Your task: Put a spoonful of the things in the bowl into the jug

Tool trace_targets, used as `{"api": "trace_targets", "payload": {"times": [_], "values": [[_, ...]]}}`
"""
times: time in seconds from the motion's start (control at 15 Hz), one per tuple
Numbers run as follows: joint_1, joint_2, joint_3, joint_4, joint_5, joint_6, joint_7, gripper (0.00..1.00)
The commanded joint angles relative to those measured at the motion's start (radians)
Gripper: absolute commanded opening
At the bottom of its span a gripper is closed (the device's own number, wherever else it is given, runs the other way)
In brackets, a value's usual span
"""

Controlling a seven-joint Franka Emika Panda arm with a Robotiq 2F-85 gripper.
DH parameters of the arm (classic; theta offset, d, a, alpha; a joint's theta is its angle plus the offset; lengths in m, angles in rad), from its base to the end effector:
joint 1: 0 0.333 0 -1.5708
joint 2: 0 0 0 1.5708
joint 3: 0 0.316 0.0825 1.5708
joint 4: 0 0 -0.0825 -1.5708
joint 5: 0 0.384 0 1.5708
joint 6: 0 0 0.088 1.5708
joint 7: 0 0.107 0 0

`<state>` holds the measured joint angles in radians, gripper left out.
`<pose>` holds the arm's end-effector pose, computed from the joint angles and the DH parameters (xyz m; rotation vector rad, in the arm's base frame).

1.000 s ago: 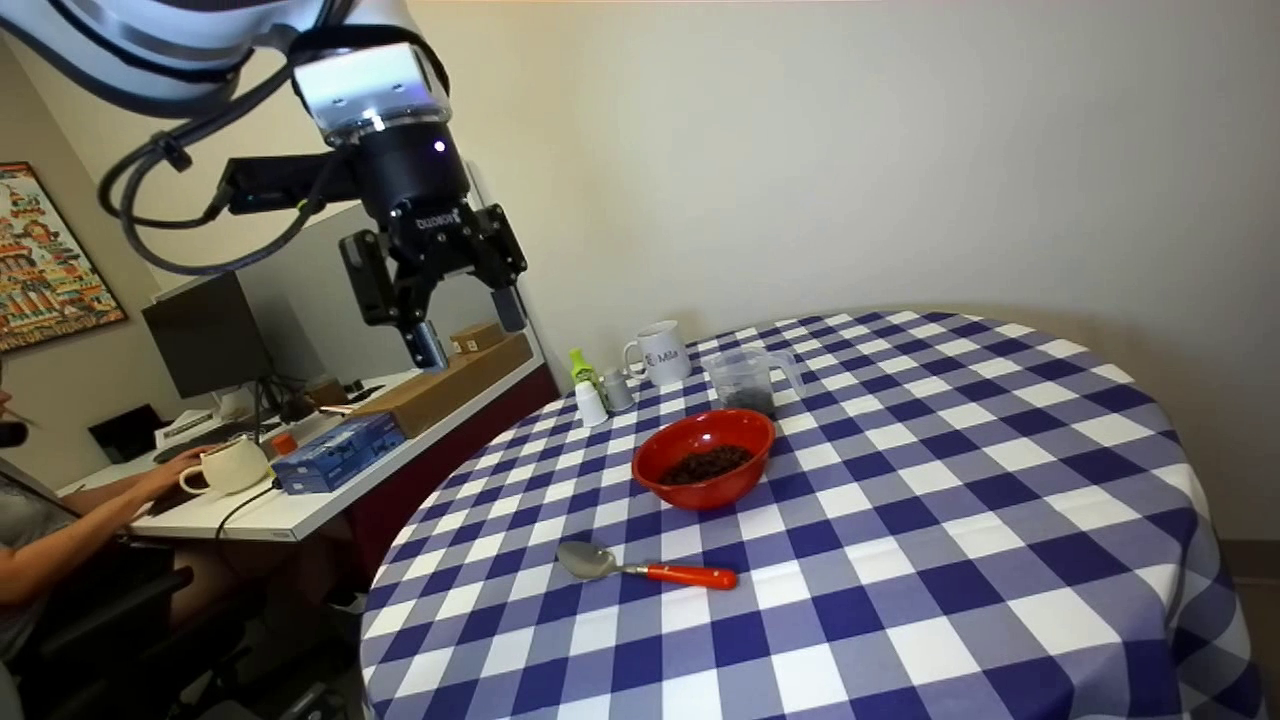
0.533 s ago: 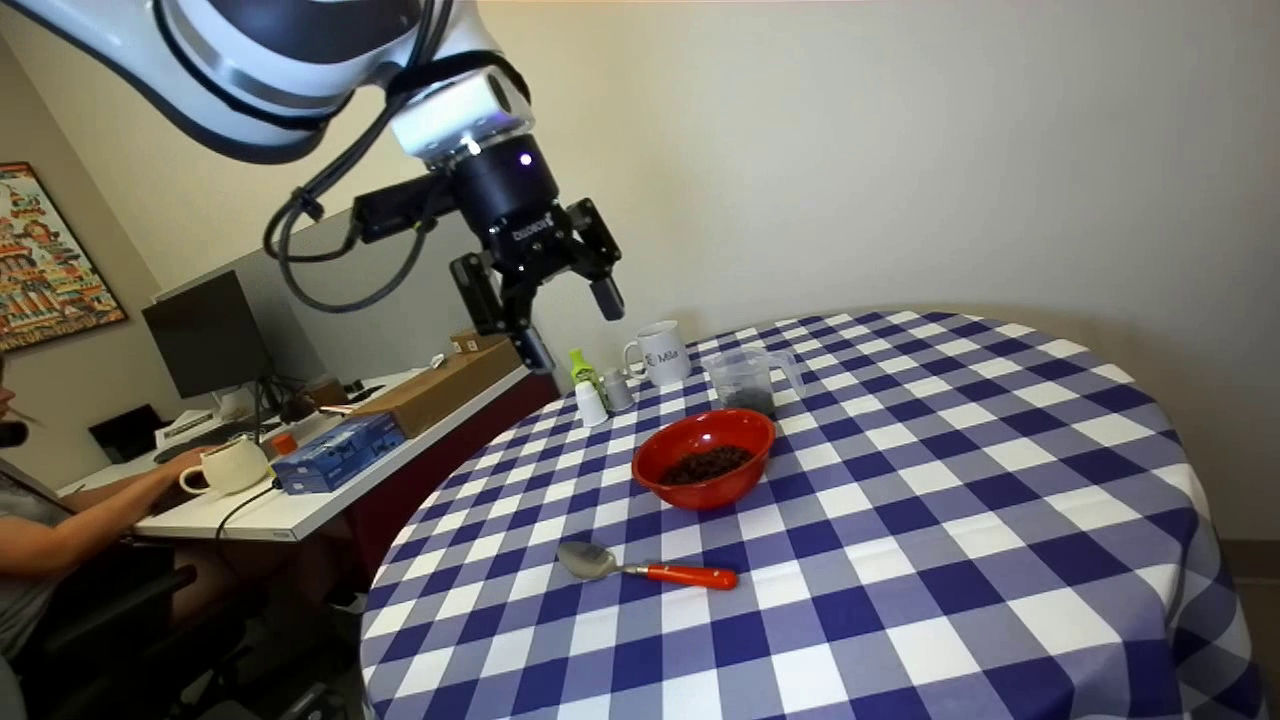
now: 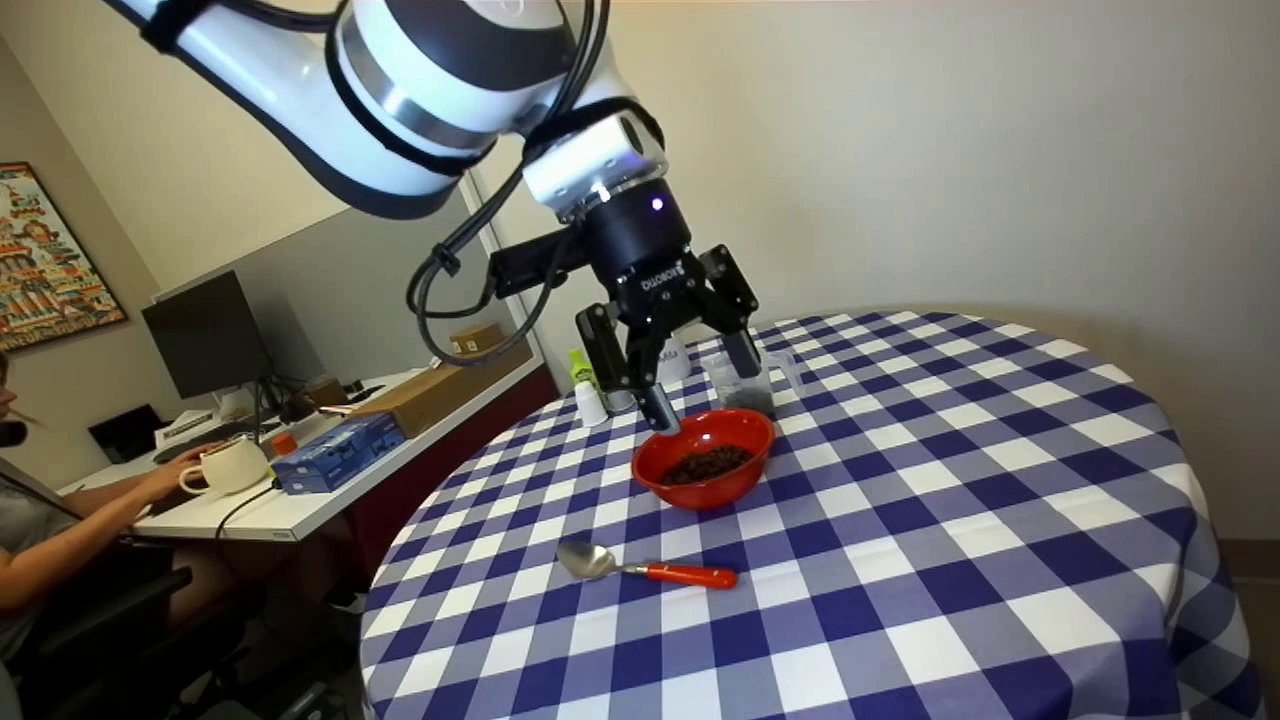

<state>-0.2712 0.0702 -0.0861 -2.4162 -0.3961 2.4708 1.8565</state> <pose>0.4593 -0.1707 0.2799 1.7101 -2.3909 0.2332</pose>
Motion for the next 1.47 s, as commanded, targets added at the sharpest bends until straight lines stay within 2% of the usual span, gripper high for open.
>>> {"api": "trace_targets", "payload": {"times": [0.0, 0.27, 0.6, 0.93, 1.4], "values": [[0.07, 0.099, -0.047, 0.036, 0.003, -0.014, 0.011, 1.0], [0.108, 0.171, -0.055, 0.04, 0.065, -0.019, -0.128, 1.0], [0.137, 0.243, -0.087, 0.057, 0.06, -0.001, -0.268, 1.0], [0.16, 0.316, -0.108, 0.07, 0.107, 0.076, -0.279, 1.0], [0.181, 0.356, -0.09, 0.067, 0.271, 0.172, -0.367, 1.0]]}}
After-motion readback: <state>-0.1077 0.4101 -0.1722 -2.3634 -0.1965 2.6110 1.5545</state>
